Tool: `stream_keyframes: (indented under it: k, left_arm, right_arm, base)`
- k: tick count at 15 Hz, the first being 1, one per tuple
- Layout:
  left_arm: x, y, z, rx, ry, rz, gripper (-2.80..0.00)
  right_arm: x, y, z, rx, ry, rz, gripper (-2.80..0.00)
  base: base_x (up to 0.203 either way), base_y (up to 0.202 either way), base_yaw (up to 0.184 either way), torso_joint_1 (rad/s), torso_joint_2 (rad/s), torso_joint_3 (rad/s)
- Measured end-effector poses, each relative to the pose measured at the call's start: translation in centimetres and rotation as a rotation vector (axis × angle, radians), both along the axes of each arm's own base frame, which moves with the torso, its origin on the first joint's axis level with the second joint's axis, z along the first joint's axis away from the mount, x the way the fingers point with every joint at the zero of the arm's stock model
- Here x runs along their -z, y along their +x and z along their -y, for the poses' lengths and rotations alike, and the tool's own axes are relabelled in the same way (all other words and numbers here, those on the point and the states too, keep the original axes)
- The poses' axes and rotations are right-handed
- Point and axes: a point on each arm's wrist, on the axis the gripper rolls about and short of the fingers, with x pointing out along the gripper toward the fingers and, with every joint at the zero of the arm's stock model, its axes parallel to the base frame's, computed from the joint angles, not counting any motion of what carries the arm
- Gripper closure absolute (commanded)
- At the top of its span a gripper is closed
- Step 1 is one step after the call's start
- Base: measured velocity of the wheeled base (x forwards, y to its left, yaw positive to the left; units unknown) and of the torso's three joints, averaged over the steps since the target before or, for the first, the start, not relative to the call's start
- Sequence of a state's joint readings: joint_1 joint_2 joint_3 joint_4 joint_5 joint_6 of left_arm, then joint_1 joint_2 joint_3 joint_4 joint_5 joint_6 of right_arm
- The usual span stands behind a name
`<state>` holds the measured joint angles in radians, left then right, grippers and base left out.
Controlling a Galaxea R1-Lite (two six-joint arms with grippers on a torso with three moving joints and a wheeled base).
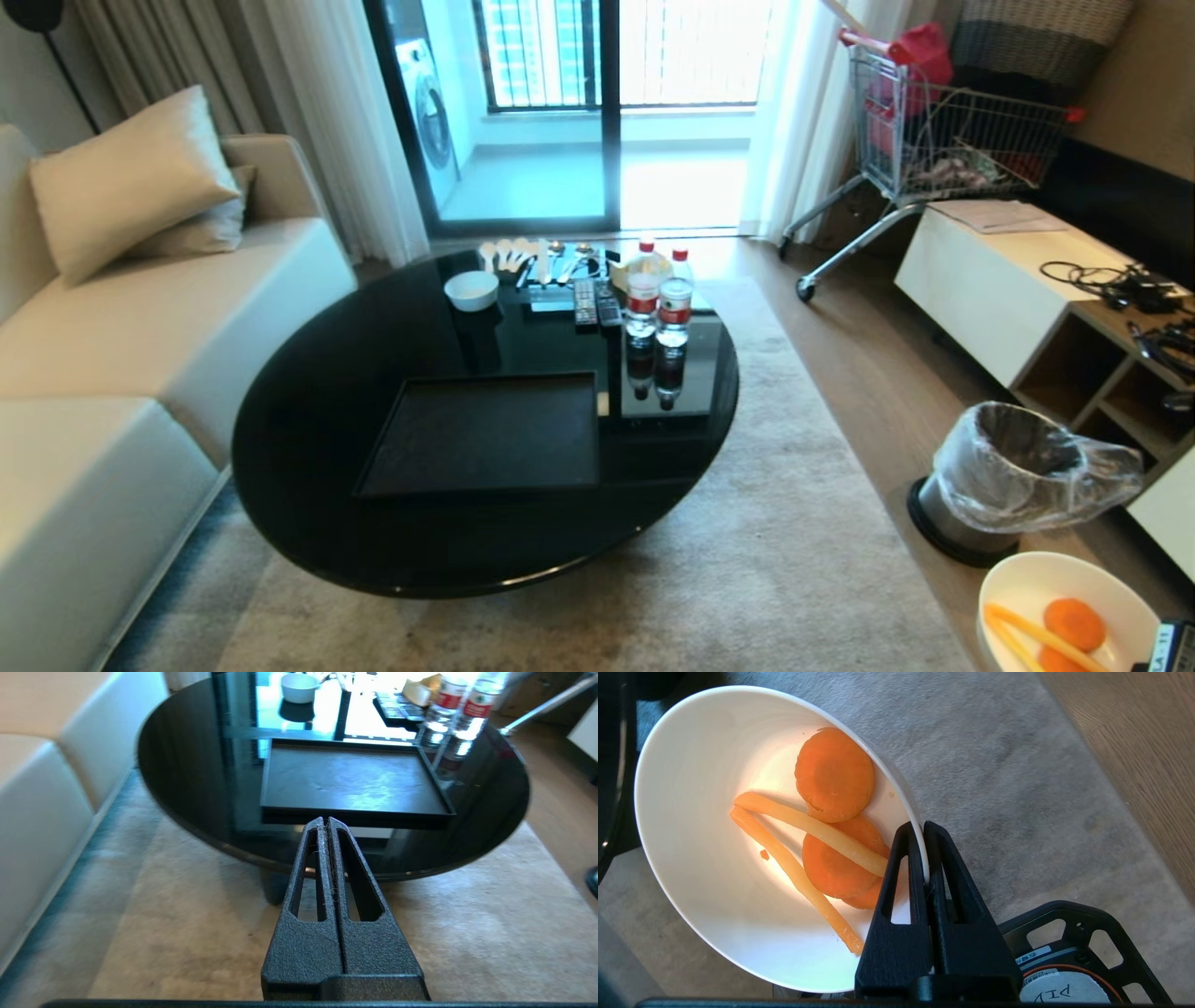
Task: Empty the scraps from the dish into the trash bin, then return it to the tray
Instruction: Move the bowl over the trash can
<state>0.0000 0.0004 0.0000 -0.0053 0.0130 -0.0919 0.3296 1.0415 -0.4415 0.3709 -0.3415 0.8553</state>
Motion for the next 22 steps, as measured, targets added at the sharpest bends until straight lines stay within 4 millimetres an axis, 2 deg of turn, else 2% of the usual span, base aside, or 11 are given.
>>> stream_keyframes:
  k: [18,22]
  left_arm:
    - [0.0,0.0,0.0,0.0,0.0,0.0,0.0]
    - [0.0,0.0,0.0,0.0,0.0,0.0,0.0]
  right_arm:
    - [0.03,0.04,0.01,0.001,-0.005,-0.004,0.0]
    - [0.02,-0.01,0.02,0.0,-0.006,-0.007,0.0]
  base:
    - [0.0,0.01,-0.167,0.001,0.0,0.003]
    - [0.001,0.004,-0.08,0.002,0.0,0.002]
